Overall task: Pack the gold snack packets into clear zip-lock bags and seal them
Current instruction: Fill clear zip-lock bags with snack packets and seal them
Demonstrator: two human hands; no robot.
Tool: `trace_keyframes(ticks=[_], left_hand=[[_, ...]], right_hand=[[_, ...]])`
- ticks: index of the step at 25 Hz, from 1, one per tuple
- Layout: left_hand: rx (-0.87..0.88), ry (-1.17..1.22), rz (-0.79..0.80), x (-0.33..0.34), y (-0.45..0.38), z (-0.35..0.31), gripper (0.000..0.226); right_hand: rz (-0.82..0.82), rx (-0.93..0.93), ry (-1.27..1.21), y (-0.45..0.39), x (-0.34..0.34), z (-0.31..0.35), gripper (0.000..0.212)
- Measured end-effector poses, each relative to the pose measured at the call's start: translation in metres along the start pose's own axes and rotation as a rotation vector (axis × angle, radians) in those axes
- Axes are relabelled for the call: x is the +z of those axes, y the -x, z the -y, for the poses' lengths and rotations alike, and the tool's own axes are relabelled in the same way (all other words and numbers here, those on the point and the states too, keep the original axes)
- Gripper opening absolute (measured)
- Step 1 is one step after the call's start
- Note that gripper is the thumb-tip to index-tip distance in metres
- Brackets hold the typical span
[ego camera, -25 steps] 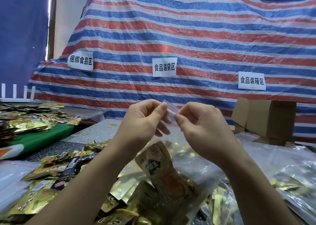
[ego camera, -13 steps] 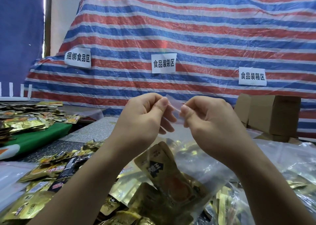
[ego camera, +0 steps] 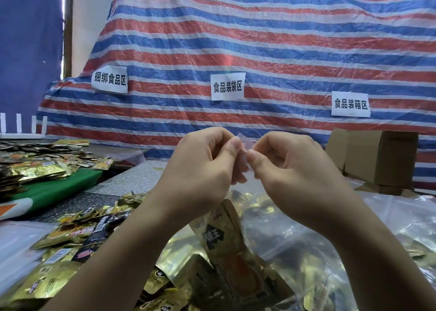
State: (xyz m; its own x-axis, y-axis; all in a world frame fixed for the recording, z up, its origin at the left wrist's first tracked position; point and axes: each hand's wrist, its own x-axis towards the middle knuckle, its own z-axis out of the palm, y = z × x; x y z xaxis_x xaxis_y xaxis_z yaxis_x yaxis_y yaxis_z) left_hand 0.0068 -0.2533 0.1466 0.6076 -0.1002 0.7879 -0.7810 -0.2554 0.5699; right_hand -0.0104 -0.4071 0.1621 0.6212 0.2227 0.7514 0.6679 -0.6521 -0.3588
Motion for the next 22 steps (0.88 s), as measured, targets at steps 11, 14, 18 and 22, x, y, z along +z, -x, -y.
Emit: trace_keyframes(ticks=[11, 14, 18, 22], left_hand=[[0.144, -0.220, -0.062, 0.007, 0.004, 0.000, 0.031], [0.177, -0.255, -0.073, 0.008, 0.004, 0.000, 0.029], [0.219, -0.266, -0.096, 0.010, 0.006, -0.001, 0.026], [0.200, -0.241, -0.164, 0.013, 0.007, 0.003, 0.025]], right_hand=[[-0.031, 0.046, -0.070, -0.001, 0.002, -0.003, 0.020], [-0.033, 0.051, -0.058, -0.001, 0.001, -0.004, 0.020], [-0.035, 0.033, -0.049, -0.001, 0.000, -0.004, 0.018], [-0.018, 0.045, -0.031, -0.003, 0.002, -0.005, 0.020]])
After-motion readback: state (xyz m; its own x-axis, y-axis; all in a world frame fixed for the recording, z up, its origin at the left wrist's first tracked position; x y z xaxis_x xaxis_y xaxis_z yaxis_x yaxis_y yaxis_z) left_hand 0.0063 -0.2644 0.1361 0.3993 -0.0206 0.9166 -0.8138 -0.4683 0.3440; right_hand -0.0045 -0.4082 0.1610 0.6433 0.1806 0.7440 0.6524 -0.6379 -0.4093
